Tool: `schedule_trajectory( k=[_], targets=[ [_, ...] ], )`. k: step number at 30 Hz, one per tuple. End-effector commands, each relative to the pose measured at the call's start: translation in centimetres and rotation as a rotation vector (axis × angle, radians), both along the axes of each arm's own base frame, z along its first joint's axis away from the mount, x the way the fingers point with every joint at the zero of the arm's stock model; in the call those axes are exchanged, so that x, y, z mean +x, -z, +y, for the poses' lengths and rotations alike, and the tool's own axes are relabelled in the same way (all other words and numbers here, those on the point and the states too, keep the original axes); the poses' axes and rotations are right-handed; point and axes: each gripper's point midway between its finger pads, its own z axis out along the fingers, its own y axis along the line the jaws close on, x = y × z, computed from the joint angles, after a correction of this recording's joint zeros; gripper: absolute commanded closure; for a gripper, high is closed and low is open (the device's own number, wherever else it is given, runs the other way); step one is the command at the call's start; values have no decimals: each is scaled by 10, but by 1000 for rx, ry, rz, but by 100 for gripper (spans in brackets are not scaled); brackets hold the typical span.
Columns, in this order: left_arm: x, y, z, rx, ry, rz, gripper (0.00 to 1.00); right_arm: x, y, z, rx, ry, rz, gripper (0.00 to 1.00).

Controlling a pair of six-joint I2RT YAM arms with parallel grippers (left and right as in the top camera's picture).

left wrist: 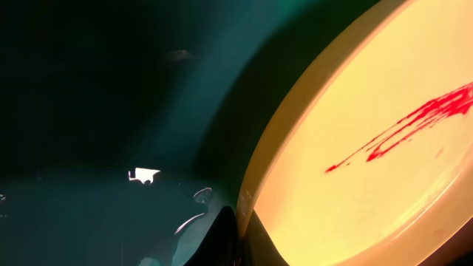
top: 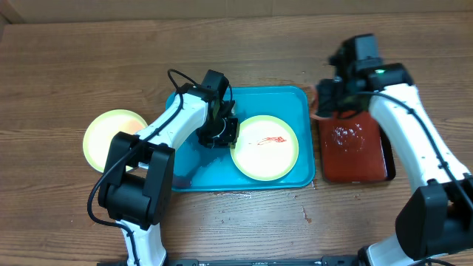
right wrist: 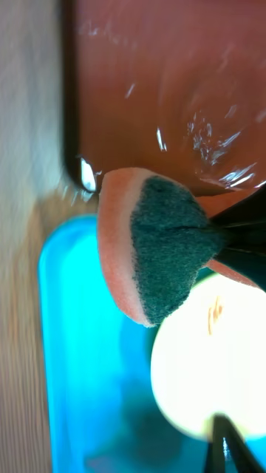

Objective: Clean dirty plates on tray and stack at the side

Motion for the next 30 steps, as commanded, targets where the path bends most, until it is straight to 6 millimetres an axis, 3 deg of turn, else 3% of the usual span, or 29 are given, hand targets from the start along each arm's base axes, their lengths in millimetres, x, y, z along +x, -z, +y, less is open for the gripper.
schedule_trajectory(
  k=[1,8,15,20,30],
  targets=[
    [0,-4,0,4,11,-13,96,7,-20,33,40,-45,-67,96],
    [4,-3,6,21,-23,-12,96,3,-16,81,70,-68,-14,96],
    [5,-2,11,38,-50,-9,96,-18,29,110,21,-123,128,96],
    [7,-2,17,49,-90,2,96,-23,60,115,-20,-130,193,96],
    [12,-2,30,53,-126,6,96,-29,112,107,-94,-103,312,96]
  ],
)
